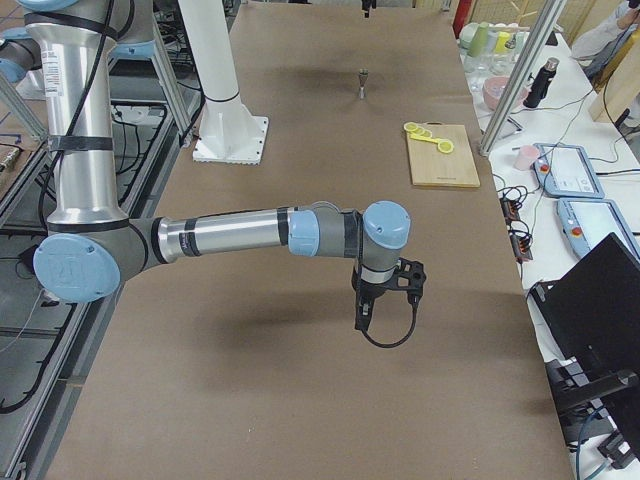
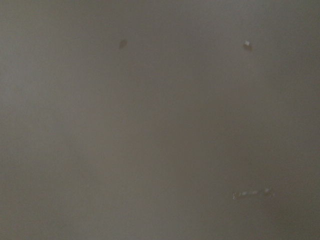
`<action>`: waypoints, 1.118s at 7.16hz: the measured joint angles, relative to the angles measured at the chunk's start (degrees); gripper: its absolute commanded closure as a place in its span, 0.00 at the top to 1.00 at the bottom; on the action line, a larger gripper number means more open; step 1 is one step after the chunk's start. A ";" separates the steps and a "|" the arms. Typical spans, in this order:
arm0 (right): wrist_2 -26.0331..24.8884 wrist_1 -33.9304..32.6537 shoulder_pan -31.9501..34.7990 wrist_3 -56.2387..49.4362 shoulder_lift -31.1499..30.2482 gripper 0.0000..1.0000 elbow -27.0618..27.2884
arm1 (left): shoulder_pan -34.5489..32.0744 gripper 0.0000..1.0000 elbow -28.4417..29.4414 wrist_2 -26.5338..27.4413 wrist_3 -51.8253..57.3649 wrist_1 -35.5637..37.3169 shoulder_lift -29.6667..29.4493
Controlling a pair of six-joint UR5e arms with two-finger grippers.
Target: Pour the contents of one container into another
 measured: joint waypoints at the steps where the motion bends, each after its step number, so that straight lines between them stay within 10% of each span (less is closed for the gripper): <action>1: 0.06 0.00 -0.01 0.00 0.02 1.00 0.05 | -0.27 0.99 -0.23 -3.22 -4.99 -1.61 2.27; 8: 0.04 0.02 -0.03 0.00 0.16 1.00 0.12 | -4.23 0.99 -6.29 -7.59 -8.98 8.59 3.16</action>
